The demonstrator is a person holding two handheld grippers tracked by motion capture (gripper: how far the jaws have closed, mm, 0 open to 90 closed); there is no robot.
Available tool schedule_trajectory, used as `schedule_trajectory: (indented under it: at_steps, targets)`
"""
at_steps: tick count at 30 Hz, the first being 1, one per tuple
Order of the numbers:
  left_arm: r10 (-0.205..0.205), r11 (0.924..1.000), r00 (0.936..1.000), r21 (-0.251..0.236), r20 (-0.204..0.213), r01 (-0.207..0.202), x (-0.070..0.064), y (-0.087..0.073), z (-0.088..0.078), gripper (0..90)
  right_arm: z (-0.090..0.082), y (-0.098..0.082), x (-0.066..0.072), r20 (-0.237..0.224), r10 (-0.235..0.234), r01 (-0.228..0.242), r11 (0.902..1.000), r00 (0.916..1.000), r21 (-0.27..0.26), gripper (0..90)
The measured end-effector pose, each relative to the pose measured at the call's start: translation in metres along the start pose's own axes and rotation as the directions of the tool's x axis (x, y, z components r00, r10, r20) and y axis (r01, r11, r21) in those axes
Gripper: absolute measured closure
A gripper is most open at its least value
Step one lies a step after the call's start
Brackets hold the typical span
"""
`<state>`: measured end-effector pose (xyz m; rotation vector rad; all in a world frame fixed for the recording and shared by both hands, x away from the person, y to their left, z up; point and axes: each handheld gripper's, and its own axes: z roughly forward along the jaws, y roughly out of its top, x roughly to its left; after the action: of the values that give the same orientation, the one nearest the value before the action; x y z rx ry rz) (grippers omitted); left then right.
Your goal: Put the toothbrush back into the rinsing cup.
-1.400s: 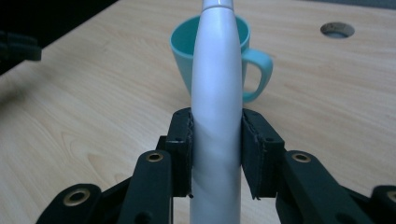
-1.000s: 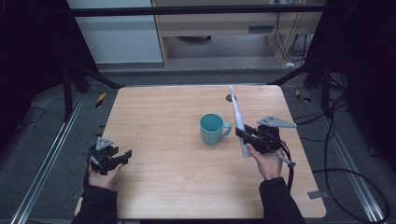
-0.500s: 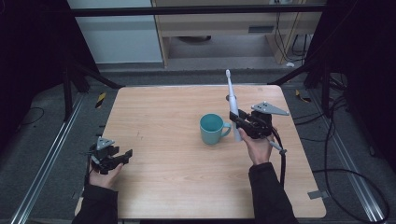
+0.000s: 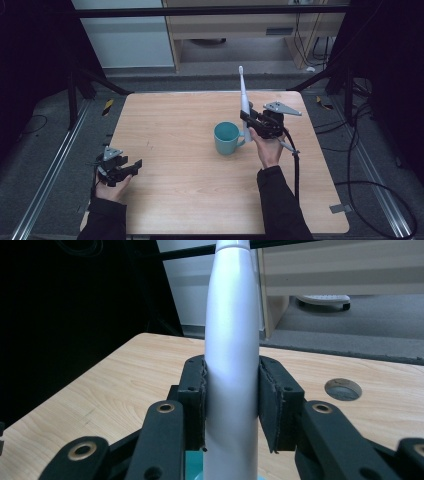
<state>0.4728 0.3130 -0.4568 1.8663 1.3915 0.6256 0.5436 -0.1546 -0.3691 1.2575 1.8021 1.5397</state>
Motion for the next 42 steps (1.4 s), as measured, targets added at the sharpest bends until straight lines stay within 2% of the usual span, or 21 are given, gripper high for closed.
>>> schedule_trajectory:
  at_steps: [7,22,33,42]
  targets:
    - [0.002,1.0000,1.0000,0.000,0.000,-0.002,-0.001,0.000,0.000,38.6,0.012,0.005,0.005,-0.018,0.002,-0.003,0.9986,0.9998,-0.053,66.5]
    - [0.007,1.0000,1.0000,-0.001,0.000,-0.007,0.000,0.001,0.000,38.6,0.043,0.004,0.015,-0.034,-0.013,0.011,0.9979,0.9994,-0.064,66.5]
    - [0.008,1.0000,1.0000,0.001,-0.001,-0.008,-0.001,0.001,0.000,38.6,0.058,-0.006,0.015,-0.019,-0.027,0.026,0.9990,0.9995,-0.038,66.5]
    - [0.009,1.0000,1.0000,-0.003,0.001,-0.009,-0.002,0.001,0.000,38.6,0.069,-0.015,0.021,-0.023,-0.042,0.042,0.9991,0.9989,-0.005,66.5]
